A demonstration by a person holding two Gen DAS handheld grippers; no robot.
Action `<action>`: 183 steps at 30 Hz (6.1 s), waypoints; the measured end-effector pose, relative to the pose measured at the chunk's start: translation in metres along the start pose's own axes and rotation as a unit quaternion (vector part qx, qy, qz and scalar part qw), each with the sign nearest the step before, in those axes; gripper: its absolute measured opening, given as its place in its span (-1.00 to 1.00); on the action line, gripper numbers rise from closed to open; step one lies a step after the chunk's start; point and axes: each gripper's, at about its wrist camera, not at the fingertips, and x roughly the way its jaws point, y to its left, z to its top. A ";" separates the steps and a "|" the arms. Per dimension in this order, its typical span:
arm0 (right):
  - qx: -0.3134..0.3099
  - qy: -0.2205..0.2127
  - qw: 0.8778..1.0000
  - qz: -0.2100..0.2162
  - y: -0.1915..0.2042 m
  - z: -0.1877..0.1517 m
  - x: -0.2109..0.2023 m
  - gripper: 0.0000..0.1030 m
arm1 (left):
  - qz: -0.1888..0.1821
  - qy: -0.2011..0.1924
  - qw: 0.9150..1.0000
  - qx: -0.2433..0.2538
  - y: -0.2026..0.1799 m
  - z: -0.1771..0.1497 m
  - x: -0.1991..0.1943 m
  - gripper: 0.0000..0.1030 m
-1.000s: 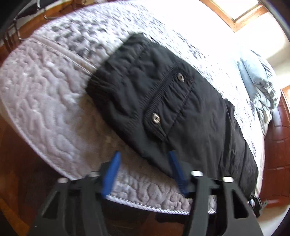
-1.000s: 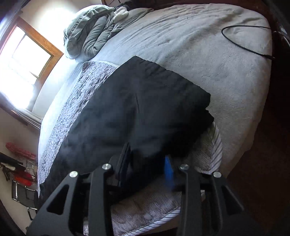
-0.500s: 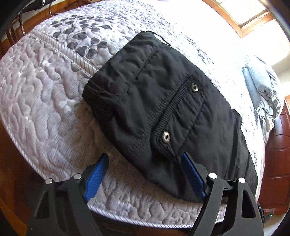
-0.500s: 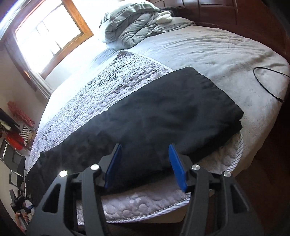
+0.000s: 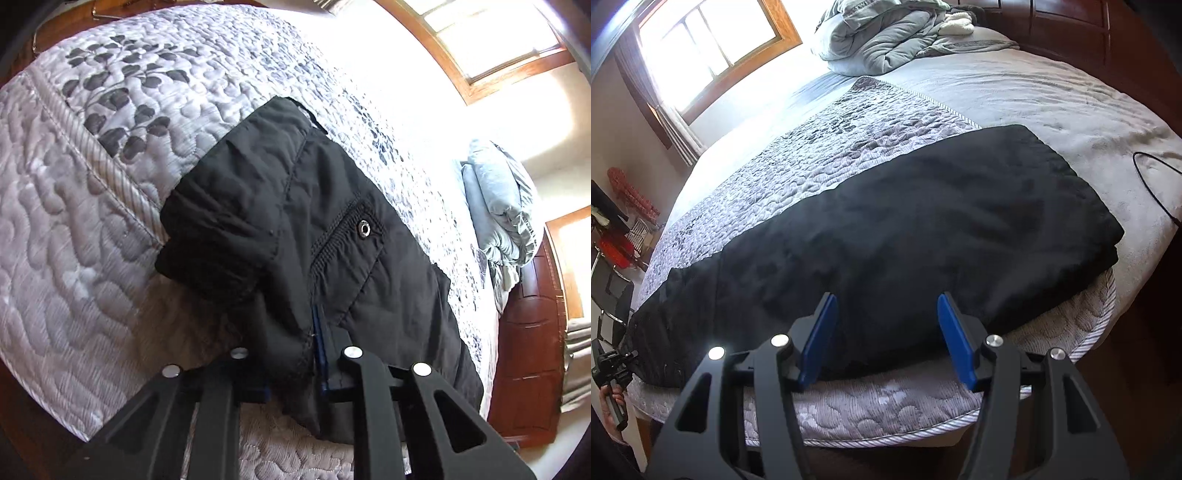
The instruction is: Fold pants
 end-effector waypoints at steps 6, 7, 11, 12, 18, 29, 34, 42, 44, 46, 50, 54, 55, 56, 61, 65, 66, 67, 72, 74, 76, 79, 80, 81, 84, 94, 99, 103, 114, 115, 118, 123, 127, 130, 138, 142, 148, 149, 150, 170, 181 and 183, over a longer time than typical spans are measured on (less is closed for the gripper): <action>0.047 0.020 0.999 0.004 -0.016 -0.015 0.001 0.35 | 0.019 -0.017 1.000 0.009 -0.010 -0.003 0.003 -0.71; 0.056 0.022 0.998 0.002 -0.020 -0.018 -0.001 0.40 | 0.018 -0.024 0.999 0.014 -0.012 -0.002 0.001 -0.71; 0.108 0.022 0.994 0.001 -0.041 -0.025 -0.004 0.40 | 0.013 -0.037 0.999 0.019 -0.018 -0.002 -0.002 -0.71; 0.125 0.024 0.992 0.009 -0.046 -0.026 -0.003 0.40 | 0.012 -0.038 0.999 0.017 -0.018 -0.001 -0.002 -0.71; 0.234 0.046 0.970 0.050 -0.074 -0.033 0.016 0.40 | 0.008 -0.034 0.999 0.014 -0.019 0.006 0.004 -0.71; 0.248 0.013 0.968 0.031 -0.080 -0.013 0.026 -0.60 | 0.057 -0.001 0.998 0.021 -0.026 0.002 0.035 0.34; 0.133 0.000 0.991 -0.008 -0.037 0.014 0.019 -0.82 | 0.034 -0.010 0.999 -0.008 -0.025 0.011 0.043 -0.32; 0.056 -0.027 0.995 0.078 0.047 0.050 0.022 -0.84 | 0.001 -0.025 1.000 -0.018 -0.012 0.044 0.030 -0.66; 0.042 -0.026 0.994 0.095 0.069 0.057 0.028 -0.85 | 0.008 -0.042 0.999 -0.021 0.001 0.052 0.020 -0.67; 0.034 -0.027 0.993 0.113 0.086 0.063 0.033 -0.86 | 0.018 -0.061 0.998 -0.026 0.012 0.060 0.007 -0.67; 0.028 -0.017 0.990 0.136 0.105 0.070 0.049 -0.87 | 0.041 -0.119 0.991 -0.053 0.043 0.070 -0.023 -0.67; 0.035 0.031 0.994 0.100 0.094 0.044 0.077 -0.86 | 0.058 -0.101 0.992 -0.048 0.062 0.070 -0.016 -0.56; 0.044 0.039 0.994 0.094 0.086 0.037 0.080 -0.81 | 0.056 -0.101 0.992 -0.051 0.066 0.068 -0.016 -0.51; 0.057 0.048 0.993 0.091 0.076 0.031 0.084 -0.77 | 0.056 -0.102 0.992 -0.050 0.067 0.067 -0.016 -0.48; 0.093 0.052 0.990 0.095 0.044 0.009 0.073 0.23 | 0.097 -0.106 0.990 -0.015 0.053 0.063 -0.020 -0.26; 0.133 0.022 0.986 0.094 0.016 0.009 0.051 0.50 | 0.124 -0.114 0.986 0.002 0.047 0.046 -0.039 -0.03; 0.151 0.017 0.984 0.093 0.007 0.012 0.050 0.51 | 0.127 -0.123 0.984 0.000 0.045 0.042 -0.047 -0.02; 0.165 0.014 0.982 0.093 0.001 0.014 0.050 0.52 | 0.128 -0.128 0.983 0.001 0.043 0.038 -0.053 -0.02; 0.189 0.027 0.976 0.109 -0.004 0.025 0.068 0.41 | 0.123 -0.147 0.981 0.016 0.026 0.013 -0.076 0.17; 0.198 0.035 0.973 0.109 -0.001 0.028 0.078 -0.20 | 0.112 -0.143 0.983 0.022 0.020 0.006 -0.079 0.21; 0.200 0.035 0.973 0.106 0.003 0.036 0.083 -0.54 | 0.096 -0.136 0.986 0.024 0.012 0.001 -0.078 0.21; 0.157 0.004 0.983 0.098 0.021 0.050 0.070 -0.76 | 0.080 -0.126 0.988 0.027 -0.007 0.003 -0.064 0.21; 0.131 -0.013 0.987 0.097 0.031 0.055 0.061 -0.79 | 0.073 -0.122 0.989 0.032 -0.012 0.001 -0.061 0.21; 0.093 -0.035 0.990 0.098 0.045 0.060 0.048 -0.81 | 0.069 -0.117 0.990 0.042 -0.021 -0.002 -0.058 0.22; -0.039 -0.105 0.988 0.104 0.090 0.062 0.004 -0.86 | 0.064 -0.108 0.990 0.066 -0.039 -0.006 -0.049 0.25; 0.091 0.002 0.995 0.032 -0.012 0.021 0.049 0.09 | 0.043 -0.058 0.991 0.115 -0.076 -0.025 -0.023 0.41; 0.107 -0.004 0.993 0.052 -0.026 -0.001 0.036 0.17 | 0.082 -0.076 0.981 0.157 -0.094 -0.035 -0.024 0.75; 0.151 0.001 0.982 0.115 -0.022 -0.002 0.044 0.18 | 0.104 -0.079 0.974 0.185 -0.109 -0.044 -0.023 0.93; 0.227 0.019 0.963 0.148 0.001 0.016 0.085 -0.32 | 0.091 -0.068 0.982 0.151 -0.101 -0.043 -0.024 0.93; 0.218 0.019 0.965 0.142 0.003 0.021 0.086 -0.49 | 0.089 -0.067 0.983 0.147 -0.100 -0.043 -0.024 0.93; 0.154 -0.017 0.978 0.140 0.024 0.037 0.070 -0.73 | 0.087 -0.064 0.984 0.142 -0.098 -0.042 -0.022 0.93; 0.047 -0.072 0.987 0.134 0.061 0.046 0.036 -0.75 | 0.086 -0.054 0.984 0.146 -0.100 -0.043 -0.014 0.93; 0.129 -0.004 0.986 0.106 0.024 0.033 0.066 -0.75 | 0.083 -0.041 0.985 0.148 -0.100 -0.046 -0.007 0.93; 0.145 0.005 0.984 0.100 0.009 0.015 0.076 -0.43 | 0.083 -0.036 0.984 0.151 -0.101 -0.047 -0.006 0.93; 0.200 0.005 0.974 0.108 -0.008 0.010 0.074 0.09 | 0.085 -0.035 0.985 0.145 -0.097 -0.045 -0.008 0.93; 0.236 0.003 0.964 0.126 -0.016 0.013 0.082 -0.19 | 0.108 -0.045 0.982 0.148 -0.091 -0.042 -0.011 0.93; 0.237 -0.001 0.963 0.128 -0.014 0.020 0.085 -0.59 | 0.151 -0.068 0.974 0.156 -0.080 -0.035 -0.023 0.93; 0.237 -0.004 0.963 0.125 -0.013 0.020 0.084 -0.64 | 0.156 -0.071 0.973 0.155 -0.077 -0.033 -0.024 0.93; 0.236 -0.007 0.964 0.121 -0.011 0.022 0.082 -0.65 | 0.158 -0.071 0.973 0.153 -0.075 -0.031 -0.026 0.93; 0.018 -0.094 0.995 0.033 0.122 0.073 0.015 -0.78 | 0.135 -0.061 0.982 0.120 -0.046 -0.025 -0.037 0.93; -0.111 -0.078 0.988 0.080 0.240 0.060 0.019 -0.77 | 0.128 -0.066 0.985 0.094 -0.030 -0.025 -0.050 0.93; -0.133 -0.069 0.985 0.089 0.259 0.051 0.023 -0.77 | 0.126 -0.066 0.986 0.090 -0.028 -0.025 -0.051 0.93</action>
